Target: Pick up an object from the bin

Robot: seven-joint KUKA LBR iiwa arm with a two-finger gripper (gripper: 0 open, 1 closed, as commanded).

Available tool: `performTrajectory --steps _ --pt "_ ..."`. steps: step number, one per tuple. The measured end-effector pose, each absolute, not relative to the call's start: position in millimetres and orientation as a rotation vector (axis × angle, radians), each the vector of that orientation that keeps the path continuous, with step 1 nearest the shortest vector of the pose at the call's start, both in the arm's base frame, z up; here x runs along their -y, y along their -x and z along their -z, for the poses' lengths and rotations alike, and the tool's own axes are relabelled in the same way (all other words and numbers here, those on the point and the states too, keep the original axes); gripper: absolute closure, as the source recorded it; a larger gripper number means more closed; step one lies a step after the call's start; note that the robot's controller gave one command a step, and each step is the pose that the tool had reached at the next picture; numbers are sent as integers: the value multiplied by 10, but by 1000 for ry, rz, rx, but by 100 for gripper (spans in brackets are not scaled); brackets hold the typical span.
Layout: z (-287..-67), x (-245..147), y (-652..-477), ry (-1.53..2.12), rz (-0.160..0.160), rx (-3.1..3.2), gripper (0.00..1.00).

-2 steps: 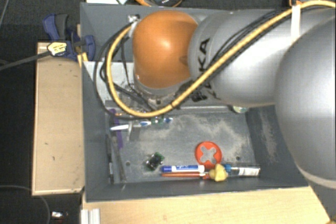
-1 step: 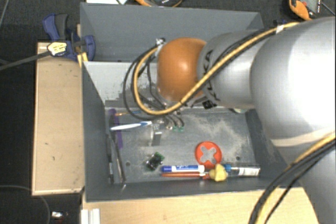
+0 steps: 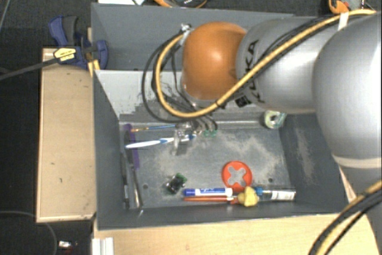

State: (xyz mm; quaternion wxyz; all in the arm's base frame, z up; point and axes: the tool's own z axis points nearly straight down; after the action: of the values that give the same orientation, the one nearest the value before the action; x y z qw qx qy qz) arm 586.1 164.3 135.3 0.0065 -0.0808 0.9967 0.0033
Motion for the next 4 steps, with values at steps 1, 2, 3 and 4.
performTrajectory --steps 1,2,3,4 --pt "-774 -1586 -5854 131 -4 -3139 0" --pt "-709 -1496 -5880 205 -12 -3117 0" --pt "-781 -1586 -5866 138 -7 -3133 100" --pt "-783 -1584 -5865 135 -7 -3134 100"
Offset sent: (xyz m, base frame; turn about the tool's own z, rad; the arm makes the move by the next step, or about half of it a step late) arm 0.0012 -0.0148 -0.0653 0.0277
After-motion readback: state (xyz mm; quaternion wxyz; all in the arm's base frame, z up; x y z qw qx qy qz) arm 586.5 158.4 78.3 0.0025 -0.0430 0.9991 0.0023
